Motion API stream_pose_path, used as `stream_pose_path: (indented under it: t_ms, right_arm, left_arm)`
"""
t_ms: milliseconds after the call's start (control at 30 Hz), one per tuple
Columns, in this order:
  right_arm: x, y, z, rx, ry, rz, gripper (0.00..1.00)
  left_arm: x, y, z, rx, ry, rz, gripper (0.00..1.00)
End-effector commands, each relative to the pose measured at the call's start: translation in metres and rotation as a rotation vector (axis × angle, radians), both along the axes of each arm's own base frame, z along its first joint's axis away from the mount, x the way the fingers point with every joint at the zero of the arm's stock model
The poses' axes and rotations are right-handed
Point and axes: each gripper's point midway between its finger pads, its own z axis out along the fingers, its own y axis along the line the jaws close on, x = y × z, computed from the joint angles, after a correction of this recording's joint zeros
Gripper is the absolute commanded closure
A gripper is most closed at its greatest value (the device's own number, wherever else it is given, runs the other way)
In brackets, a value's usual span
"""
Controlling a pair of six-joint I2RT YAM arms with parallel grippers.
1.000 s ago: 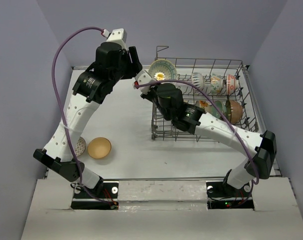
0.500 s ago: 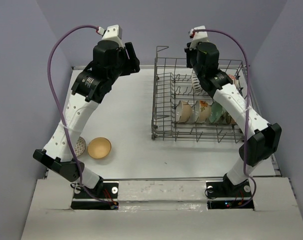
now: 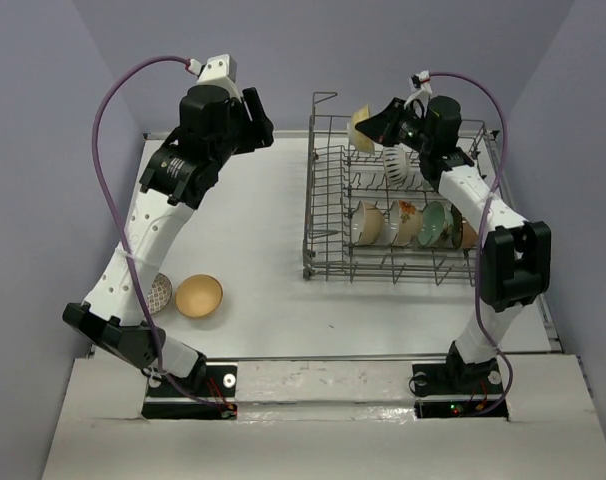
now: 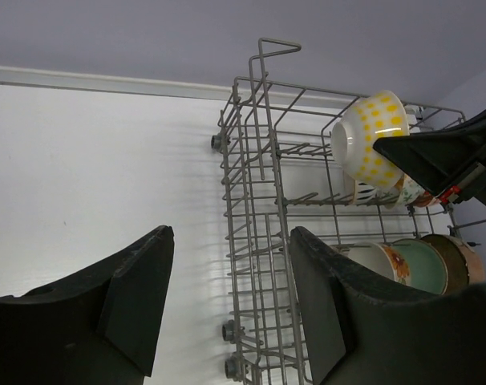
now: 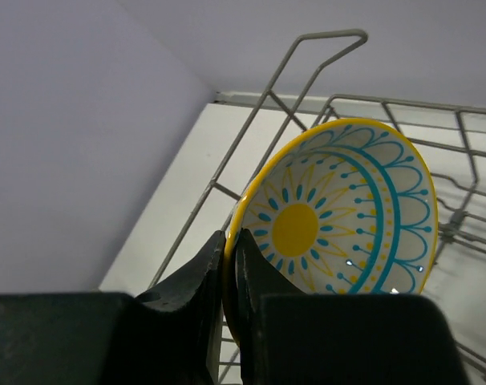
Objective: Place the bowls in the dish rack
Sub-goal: Turn the bowl upside down over the dish rack.
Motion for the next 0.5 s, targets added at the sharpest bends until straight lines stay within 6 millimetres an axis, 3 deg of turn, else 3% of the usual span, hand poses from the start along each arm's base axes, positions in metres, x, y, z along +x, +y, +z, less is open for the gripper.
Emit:
stream_pose_path:
  t_ms: [0, 200, 467]
  right_arm:
    - [-0.037, 0.022, 0.075, 0.238, -0.198, 0.191, 0.99]
    - [-0.04, 0.029, 0.056, 0.374, -0.144, 0.259, 0.99]
    - [-0.015, 0.03, 0.017, 0.45, -0.009, 0.209, 0.99]
  left_arm:
    - [-0.005, 0.002, 0.025, -0.04, -0.085, -0.018, 0.31]
    - [-0.003, 0.002, 0.017, -0.035, -0.073, -0.024, 0.31]
    - [-0.001, 0.006, 0.012, -0.033, -0.069, -0.025, 0.31]
